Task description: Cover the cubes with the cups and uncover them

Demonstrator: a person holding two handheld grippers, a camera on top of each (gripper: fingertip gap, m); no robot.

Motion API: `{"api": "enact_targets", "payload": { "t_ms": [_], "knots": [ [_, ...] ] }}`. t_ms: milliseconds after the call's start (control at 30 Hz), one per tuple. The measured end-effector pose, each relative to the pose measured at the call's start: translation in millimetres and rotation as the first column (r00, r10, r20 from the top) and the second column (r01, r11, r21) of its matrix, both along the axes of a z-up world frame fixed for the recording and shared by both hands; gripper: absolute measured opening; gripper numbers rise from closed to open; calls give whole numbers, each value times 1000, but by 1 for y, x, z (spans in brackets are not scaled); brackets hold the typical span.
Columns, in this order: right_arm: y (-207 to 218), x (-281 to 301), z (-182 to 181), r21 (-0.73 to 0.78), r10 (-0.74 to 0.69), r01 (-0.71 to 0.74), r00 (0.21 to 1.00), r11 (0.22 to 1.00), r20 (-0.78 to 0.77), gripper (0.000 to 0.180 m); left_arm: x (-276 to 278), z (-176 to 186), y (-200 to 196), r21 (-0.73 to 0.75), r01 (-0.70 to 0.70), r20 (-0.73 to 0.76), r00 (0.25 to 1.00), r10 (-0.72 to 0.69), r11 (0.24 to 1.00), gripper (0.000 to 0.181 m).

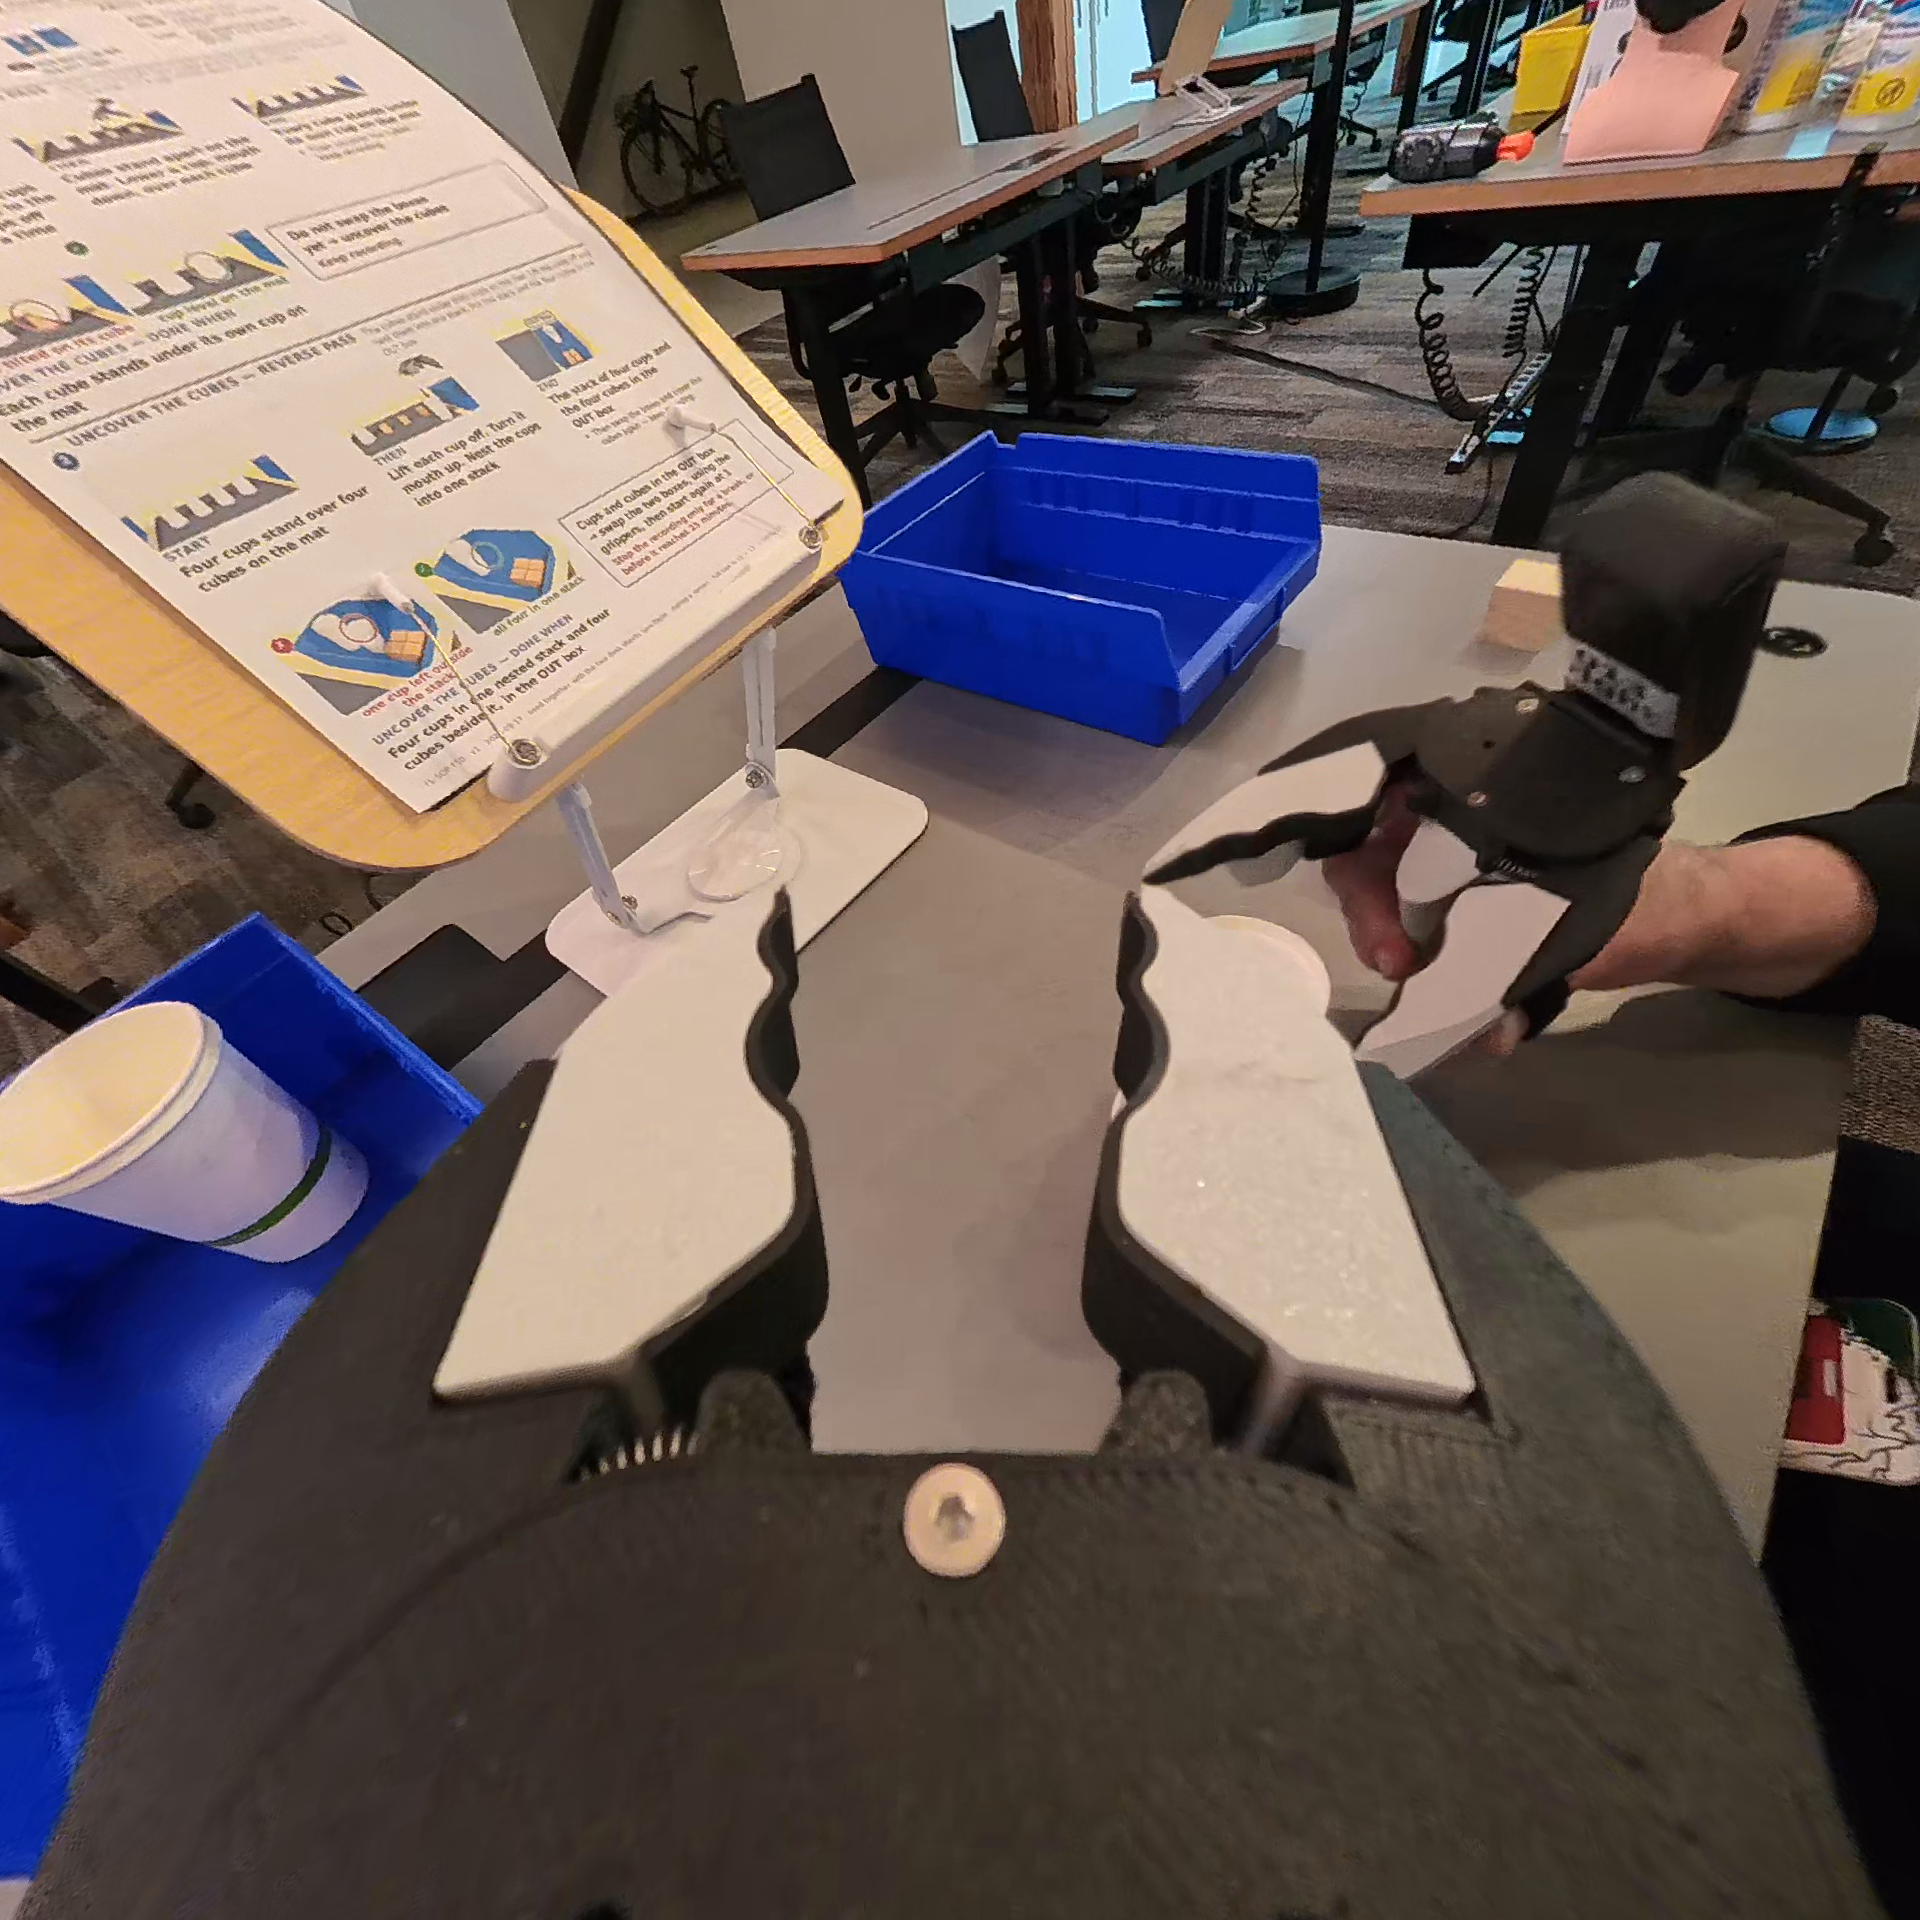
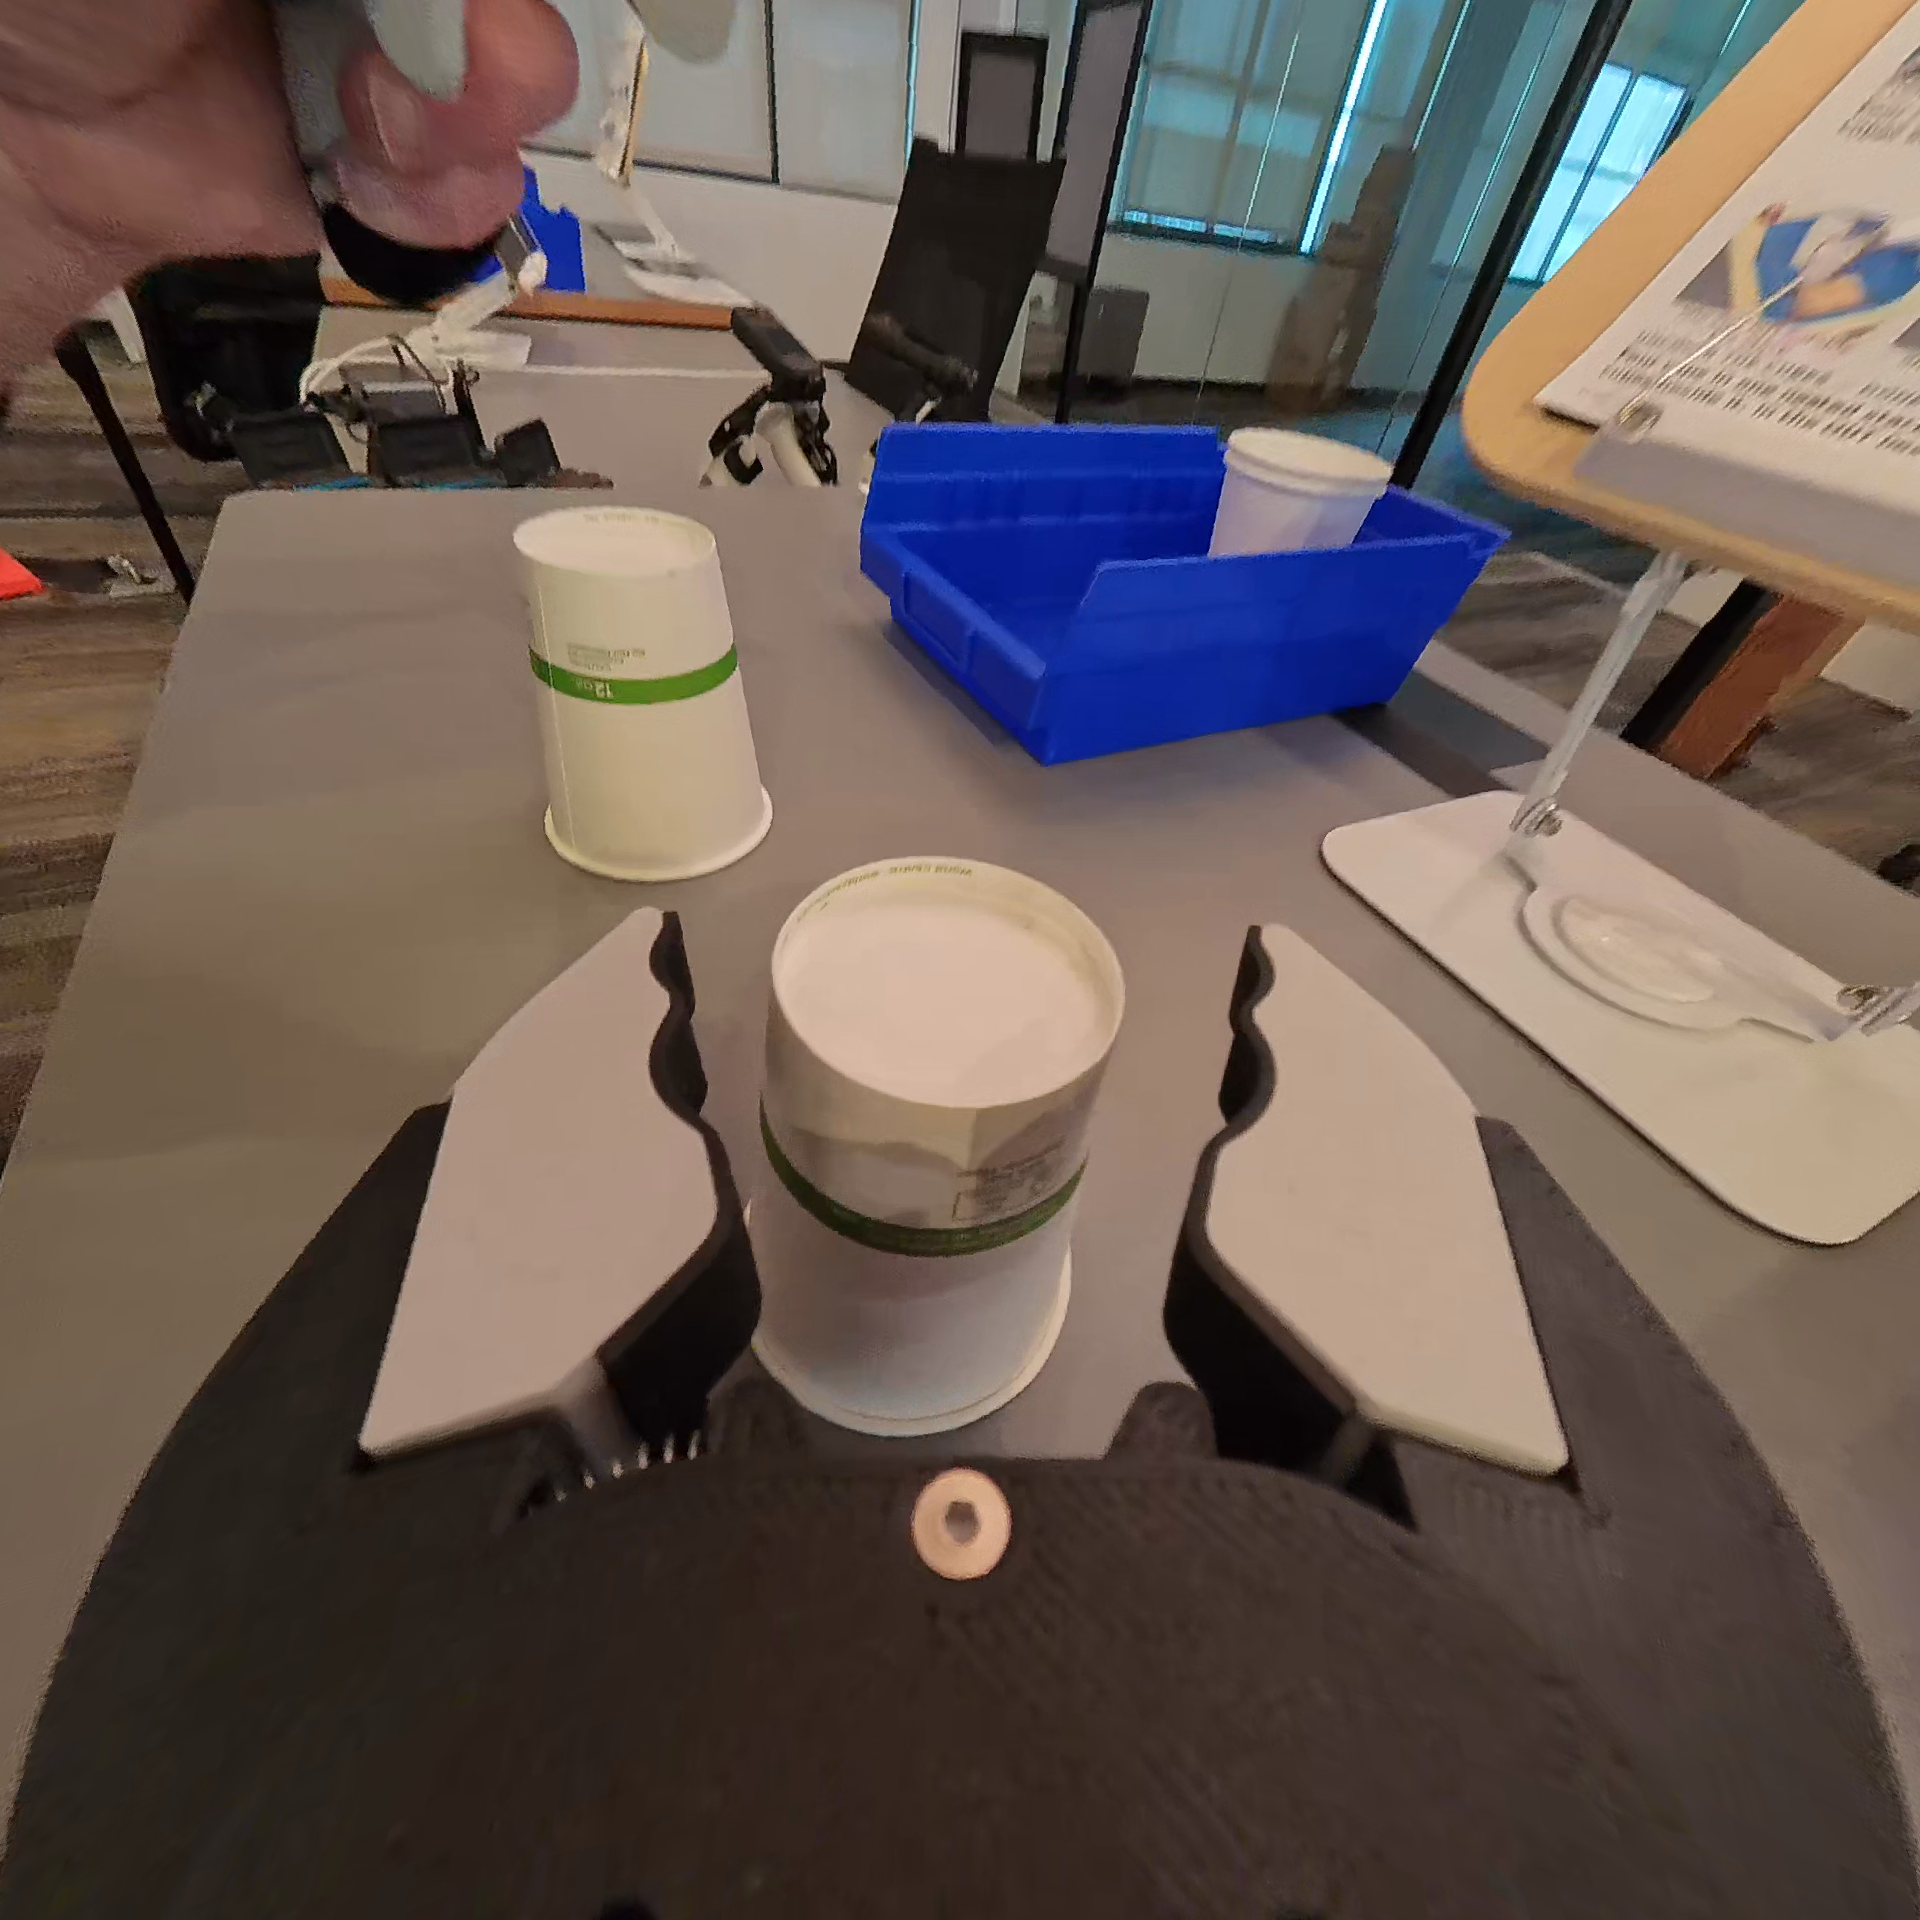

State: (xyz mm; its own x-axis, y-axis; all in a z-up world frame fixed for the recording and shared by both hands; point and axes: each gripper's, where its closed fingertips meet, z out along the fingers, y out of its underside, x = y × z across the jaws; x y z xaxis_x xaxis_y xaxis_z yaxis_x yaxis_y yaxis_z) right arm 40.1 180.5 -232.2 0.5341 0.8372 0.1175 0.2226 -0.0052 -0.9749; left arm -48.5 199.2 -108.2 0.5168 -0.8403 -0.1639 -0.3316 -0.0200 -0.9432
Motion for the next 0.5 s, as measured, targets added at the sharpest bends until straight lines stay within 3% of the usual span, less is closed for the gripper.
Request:
{"api": "enact_targets", "payload": {
  "t_ms": [300, 500],
  "knots": [
    [9, 18, 14, 44, 1, 4, 992, 999, -128, 94, -24, 16, 37, 61, -93, -44, 994, 95, 994, 56],
    [7, 17, 9, 62, 26, -18, 991, 998, -132, 90, -67, 16, 100, 173, -221, -233, 938, 257, 960, 49]
  ]
}}
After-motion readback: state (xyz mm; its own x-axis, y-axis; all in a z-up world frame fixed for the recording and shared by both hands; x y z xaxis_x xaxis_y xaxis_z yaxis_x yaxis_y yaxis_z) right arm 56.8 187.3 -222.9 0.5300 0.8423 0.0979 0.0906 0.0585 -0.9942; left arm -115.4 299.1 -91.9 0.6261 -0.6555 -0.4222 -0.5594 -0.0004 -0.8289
